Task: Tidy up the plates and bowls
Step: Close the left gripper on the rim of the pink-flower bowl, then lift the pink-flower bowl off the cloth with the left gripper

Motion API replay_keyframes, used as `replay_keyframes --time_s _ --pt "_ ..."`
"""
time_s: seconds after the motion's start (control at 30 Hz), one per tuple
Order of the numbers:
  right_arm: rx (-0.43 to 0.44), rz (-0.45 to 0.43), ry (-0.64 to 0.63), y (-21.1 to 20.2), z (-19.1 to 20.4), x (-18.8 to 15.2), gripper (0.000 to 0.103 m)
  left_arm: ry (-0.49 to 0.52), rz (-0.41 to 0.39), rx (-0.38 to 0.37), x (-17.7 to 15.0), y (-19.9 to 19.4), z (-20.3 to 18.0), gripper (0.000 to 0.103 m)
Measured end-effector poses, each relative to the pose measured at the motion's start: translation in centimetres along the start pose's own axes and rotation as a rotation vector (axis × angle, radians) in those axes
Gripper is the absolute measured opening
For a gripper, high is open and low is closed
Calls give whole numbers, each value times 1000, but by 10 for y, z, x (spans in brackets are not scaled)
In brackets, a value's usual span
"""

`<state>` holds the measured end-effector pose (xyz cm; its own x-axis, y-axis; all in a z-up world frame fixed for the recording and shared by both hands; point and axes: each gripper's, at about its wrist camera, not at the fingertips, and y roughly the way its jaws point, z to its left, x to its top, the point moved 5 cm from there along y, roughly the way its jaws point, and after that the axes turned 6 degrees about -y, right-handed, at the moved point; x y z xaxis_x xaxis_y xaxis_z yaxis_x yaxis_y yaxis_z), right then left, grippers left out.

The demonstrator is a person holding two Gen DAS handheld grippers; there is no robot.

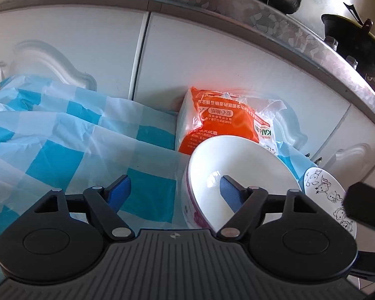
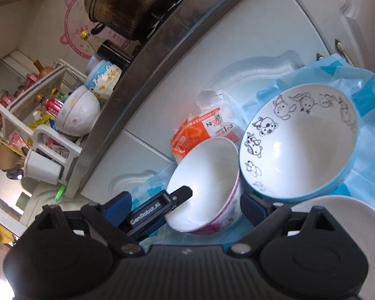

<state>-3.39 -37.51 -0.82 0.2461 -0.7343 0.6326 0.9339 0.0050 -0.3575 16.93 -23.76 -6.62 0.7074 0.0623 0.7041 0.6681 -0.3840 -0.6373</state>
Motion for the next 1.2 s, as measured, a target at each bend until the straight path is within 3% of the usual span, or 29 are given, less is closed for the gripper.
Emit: replay_keyframes --time_s 0.17,0.33,0.53,1.0,1.2 --pt "-44 35 -9 11 -1 1 94 13 10 5 -3 6 -3 76" --pt "-48 44 -23 21 4 2 101 9 39 1 -7 15 -4 44" --pt "-69 50 -53 26 9 0 103 -3 58 -38 -14 17 -9 19" --pt "62 43 -42 20 21 -13 102 -91 50 -51 -27 -10 15 25" --pt "27 31 -70 17 23 -16 101 -107 34 -42 -38 -35 30 25"
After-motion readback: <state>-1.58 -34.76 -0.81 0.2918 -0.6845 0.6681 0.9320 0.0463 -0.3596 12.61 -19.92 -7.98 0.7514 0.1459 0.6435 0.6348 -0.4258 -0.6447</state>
